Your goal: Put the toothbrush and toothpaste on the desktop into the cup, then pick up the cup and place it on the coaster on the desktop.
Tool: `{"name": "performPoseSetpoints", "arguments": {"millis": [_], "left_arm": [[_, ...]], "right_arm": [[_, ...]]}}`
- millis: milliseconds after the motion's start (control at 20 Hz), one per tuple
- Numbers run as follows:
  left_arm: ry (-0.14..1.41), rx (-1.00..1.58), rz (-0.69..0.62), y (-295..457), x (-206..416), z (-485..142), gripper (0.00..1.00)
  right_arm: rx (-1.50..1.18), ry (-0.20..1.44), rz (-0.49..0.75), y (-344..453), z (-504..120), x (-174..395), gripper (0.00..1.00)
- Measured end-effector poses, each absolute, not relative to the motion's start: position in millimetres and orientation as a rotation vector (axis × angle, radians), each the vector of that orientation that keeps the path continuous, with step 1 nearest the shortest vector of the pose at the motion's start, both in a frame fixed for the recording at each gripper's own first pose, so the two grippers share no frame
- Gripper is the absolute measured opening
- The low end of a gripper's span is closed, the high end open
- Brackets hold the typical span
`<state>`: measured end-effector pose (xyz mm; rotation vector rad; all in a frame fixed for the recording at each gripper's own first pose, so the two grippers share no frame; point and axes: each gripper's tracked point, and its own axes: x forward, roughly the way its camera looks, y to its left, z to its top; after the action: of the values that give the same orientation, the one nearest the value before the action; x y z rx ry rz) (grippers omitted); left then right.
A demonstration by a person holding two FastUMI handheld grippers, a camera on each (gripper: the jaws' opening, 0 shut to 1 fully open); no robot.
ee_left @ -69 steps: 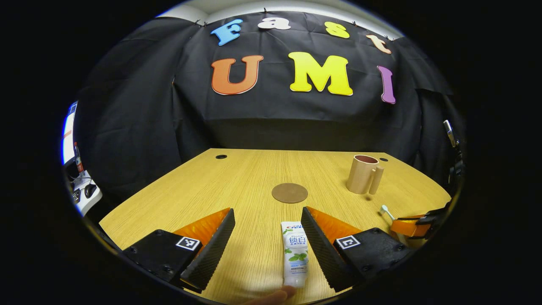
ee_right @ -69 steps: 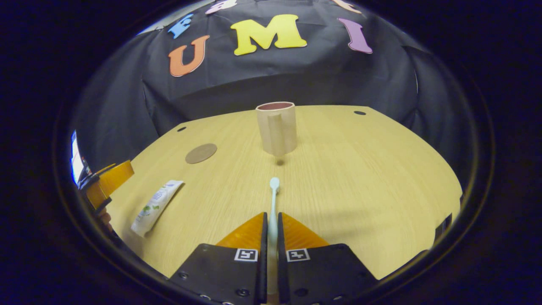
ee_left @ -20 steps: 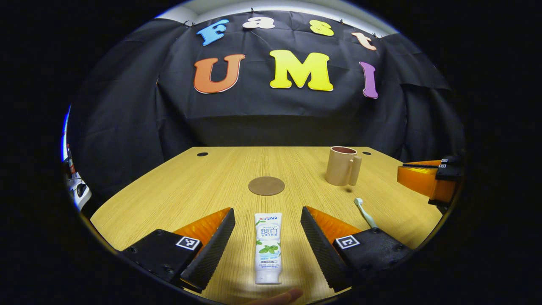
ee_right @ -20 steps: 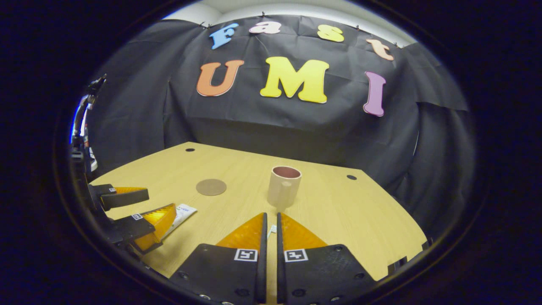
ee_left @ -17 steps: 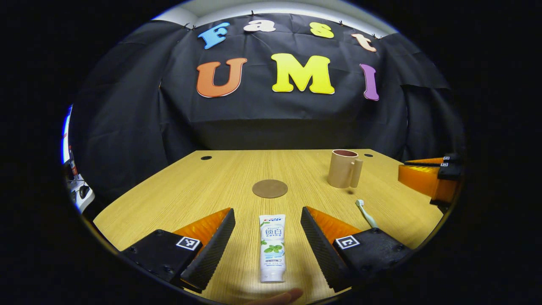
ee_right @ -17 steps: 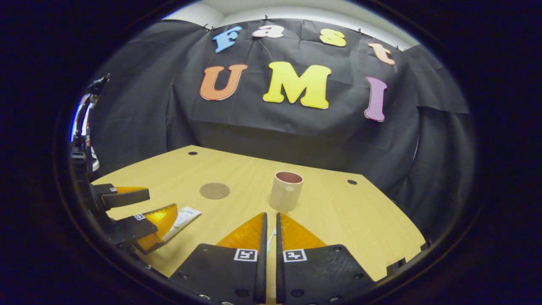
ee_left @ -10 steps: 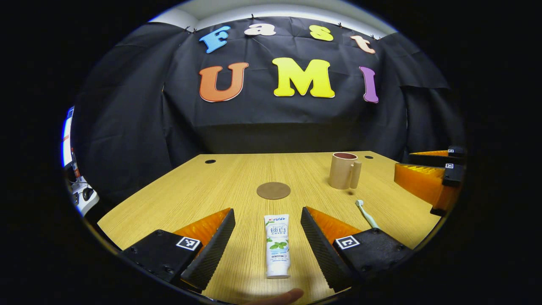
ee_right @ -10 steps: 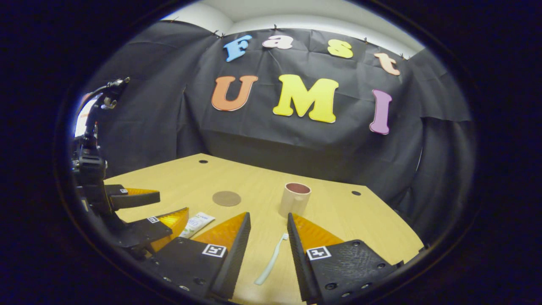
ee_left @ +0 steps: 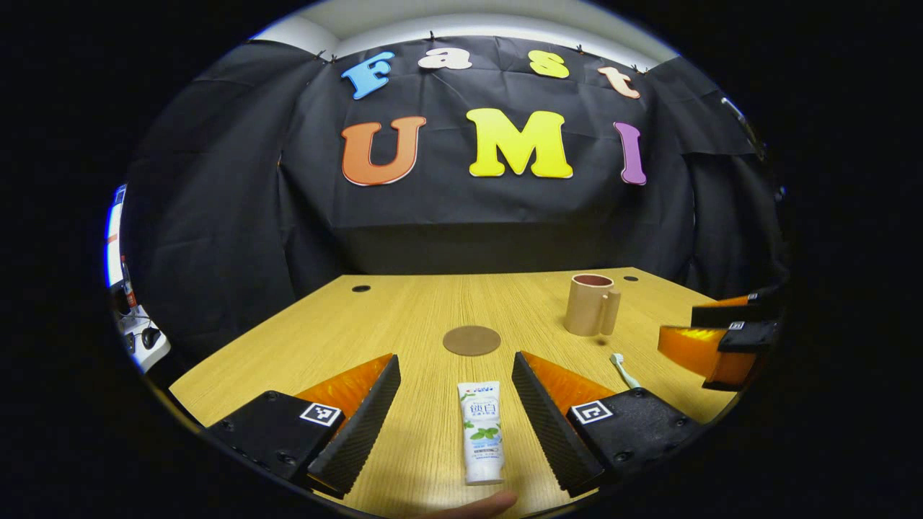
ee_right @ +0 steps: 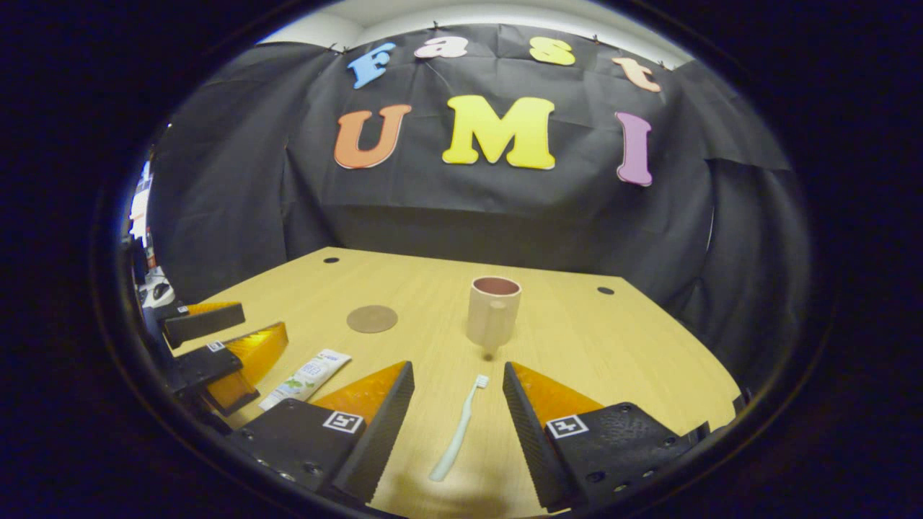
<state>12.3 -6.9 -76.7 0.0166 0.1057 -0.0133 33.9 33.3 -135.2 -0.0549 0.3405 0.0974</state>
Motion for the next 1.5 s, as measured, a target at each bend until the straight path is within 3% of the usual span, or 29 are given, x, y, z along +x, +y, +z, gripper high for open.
{"name": "performPoseSetpoints", "arguments": {"millis": [50, 100, 150, 200, 250, 300, 400, 500, 550, 750, 950, 1250, 1300, 1500], "left_arm": [[0.088, 0.019, -0.006, -5, 13, -73, 1.0], [0.076, 0.016, -0.002, -5, 15, -72, 0.99], [0.072, 0.015, -0.005, -7, 16, -72, 0.99], [0.069, 0.018, -0.012, -10, 18, -73, 0.99], [0.068, 0.019, -0.022, -13, 20, -75, 0.99], [0.073, 0.016, -0.03, -16, 23, -78, 0.99], [0.081, 0.011, -0.034, -15, 24, -82, 0.99], [0.076, 0.008, -0.023, -10, 25, -81, 0.99], [0.078, 0.008, -0.02, -8, 24, -82, 0.99], [0.072, 0.015, -0.033, -7, 25, -84, 1.0], [0.079, 0.021, -0.035, -5, 26, -86, 0.99], [0.112, 0.027, -0.059, -8, 26, -96, 0.99], [0.116, 0.032, -0.06, -9, 26, -96, 0.99], [0.133, 0.022, -0.054, -10, 22, -100, 0.99]], "right_arm": [[-0.06, 0.363, 0.083, 30, -142, 39, 0.7], [-0.07, 0.384, 0.066, 25, -150, 43, 0.82], [-0.071, 0.406, 0.054, 23, -156, 47, 0.82], [-0.07, 0.432, 0.055, 24, -164, 50, 0.76], [-0.068, 0.456, 0.05, 25, -169, 53, 0.83], [-0.063, 0.468, 0.037, 23, -172, 56, 0.74], [-0.036, 0.509, 0.041, 26, -181, 61, 0.7], [0.012, 0.563, 0.054, 32, -189, 66, 0.68], [0.022, 0.583, 0.054, 33, -193, 68, 0.72], [0.012, 0.649, 0.03, 34, -213, 77, 0.61], [0.061, 0.711, 0.013, 33, -225, 82, 0.39], [0.057, 0.773, -0.009, 30, -226, 84, 0.15], [0.06, 0.776, -0.008, 31, -226, 85, 0.03], [0.04, 0.778, 0.023, 31, -226, 86, 0.0]]}}
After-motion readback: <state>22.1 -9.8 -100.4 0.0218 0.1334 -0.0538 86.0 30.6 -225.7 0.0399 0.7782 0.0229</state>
